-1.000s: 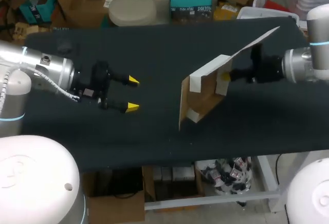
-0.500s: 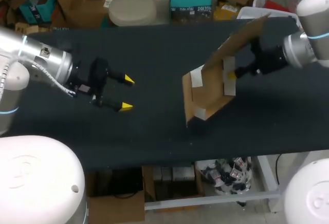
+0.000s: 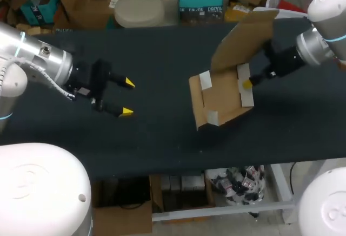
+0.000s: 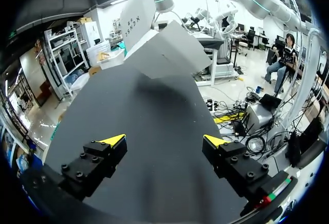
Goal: Assemble the packaging by folding the flat box into shape, placing the metal phone stand inside, and closing the box properly
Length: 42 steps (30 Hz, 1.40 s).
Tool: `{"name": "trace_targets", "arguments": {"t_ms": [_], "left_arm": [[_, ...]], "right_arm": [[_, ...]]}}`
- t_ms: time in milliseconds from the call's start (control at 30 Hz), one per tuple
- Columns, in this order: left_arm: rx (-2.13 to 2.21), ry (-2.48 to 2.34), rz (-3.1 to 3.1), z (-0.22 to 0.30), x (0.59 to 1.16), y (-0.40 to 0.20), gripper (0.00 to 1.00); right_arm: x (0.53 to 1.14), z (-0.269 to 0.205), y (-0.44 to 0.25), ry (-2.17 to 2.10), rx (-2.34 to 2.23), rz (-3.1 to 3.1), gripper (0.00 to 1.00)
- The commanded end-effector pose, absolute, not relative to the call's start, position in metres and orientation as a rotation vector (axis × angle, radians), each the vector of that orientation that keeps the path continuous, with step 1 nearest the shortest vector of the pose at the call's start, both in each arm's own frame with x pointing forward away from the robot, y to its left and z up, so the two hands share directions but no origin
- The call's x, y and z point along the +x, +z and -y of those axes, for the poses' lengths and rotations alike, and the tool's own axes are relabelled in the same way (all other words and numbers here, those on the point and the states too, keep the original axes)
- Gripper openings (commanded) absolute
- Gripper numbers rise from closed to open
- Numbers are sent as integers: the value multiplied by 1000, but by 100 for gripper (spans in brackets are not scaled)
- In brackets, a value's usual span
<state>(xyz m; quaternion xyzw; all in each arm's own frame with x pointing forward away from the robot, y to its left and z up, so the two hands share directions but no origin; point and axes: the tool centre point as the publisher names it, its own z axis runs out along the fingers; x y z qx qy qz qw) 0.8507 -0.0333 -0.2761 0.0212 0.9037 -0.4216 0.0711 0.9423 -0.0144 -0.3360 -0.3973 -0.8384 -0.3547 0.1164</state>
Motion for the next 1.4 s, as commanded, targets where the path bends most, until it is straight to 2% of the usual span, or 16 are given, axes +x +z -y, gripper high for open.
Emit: {"name": "trace_targets", "arguments": {"t_ms": [33,433,900,1400], "left_arm": [[9,-1213,-2754,28,849,-270,100],[11,-1210,-2757,29,851,-270,100],[-13,-1091,-2789,7,863,-279,100],[-52,-1066,-2797,5,865,-279,100]], "right_arm": [[945,13,-334,-919,-1163,2465,0],[945,13,-334,-919,-1163,2465,0],[919,8,-329,-371,-1550,2351,0],[919,8,-329,-371,-1550,2351,0]]}}
